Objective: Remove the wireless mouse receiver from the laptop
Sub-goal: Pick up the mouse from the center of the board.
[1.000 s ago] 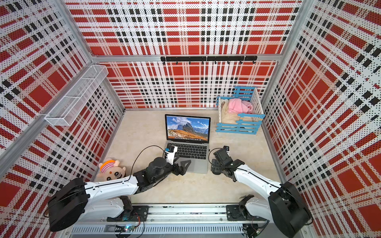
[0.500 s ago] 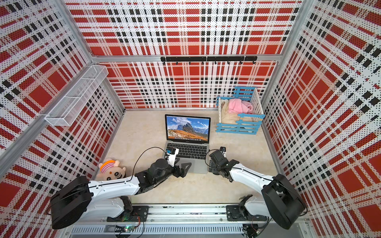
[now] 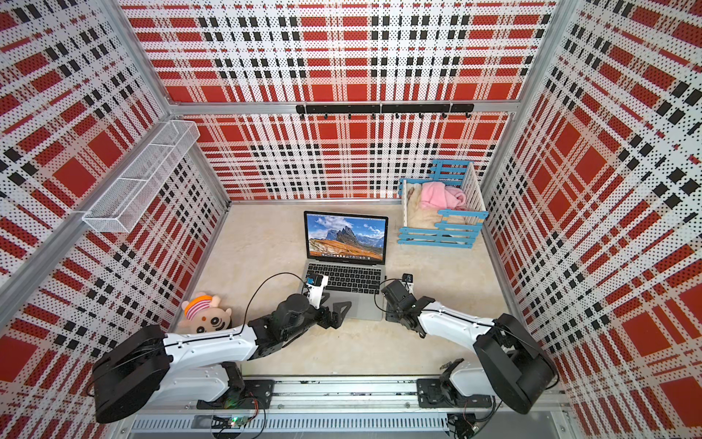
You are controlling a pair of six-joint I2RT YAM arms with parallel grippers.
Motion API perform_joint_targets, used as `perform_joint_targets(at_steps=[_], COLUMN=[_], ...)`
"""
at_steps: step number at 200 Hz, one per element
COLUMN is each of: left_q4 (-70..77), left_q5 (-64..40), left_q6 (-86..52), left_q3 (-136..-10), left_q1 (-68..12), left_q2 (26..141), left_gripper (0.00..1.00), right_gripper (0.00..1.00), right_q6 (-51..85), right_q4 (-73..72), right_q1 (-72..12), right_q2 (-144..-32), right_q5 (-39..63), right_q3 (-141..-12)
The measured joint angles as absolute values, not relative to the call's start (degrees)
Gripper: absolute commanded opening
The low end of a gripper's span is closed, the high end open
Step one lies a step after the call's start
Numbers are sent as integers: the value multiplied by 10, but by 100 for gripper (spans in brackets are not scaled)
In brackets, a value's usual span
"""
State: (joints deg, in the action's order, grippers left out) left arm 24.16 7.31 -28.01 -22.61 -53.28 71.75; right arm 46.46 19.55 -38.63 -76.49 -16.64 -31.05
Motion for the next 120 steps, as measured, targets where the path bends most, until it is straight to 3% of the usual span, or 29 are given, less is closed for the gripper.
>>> perform_joint_targets(at_steps=[39, 74, 120], left_q4=[242, 243, 253], left_q5=[73, 60, -75], left_q6=[-279, -276, -317], left_q3=[-221, -220, -229], left_q1=[-530, -510, -353], left_q2=[717, 717, 698], left_gripper=[100, 99, 99], right_gripper=[51, 51, 51], right_q6=[464, 422, 263], right_q4=[202, 247, 242], right_q1=[-392, -392, -392], right_q2=[-758, -718, -670], right_q5=[-175, -170, -89], right_q3=[-310, -346, -464])
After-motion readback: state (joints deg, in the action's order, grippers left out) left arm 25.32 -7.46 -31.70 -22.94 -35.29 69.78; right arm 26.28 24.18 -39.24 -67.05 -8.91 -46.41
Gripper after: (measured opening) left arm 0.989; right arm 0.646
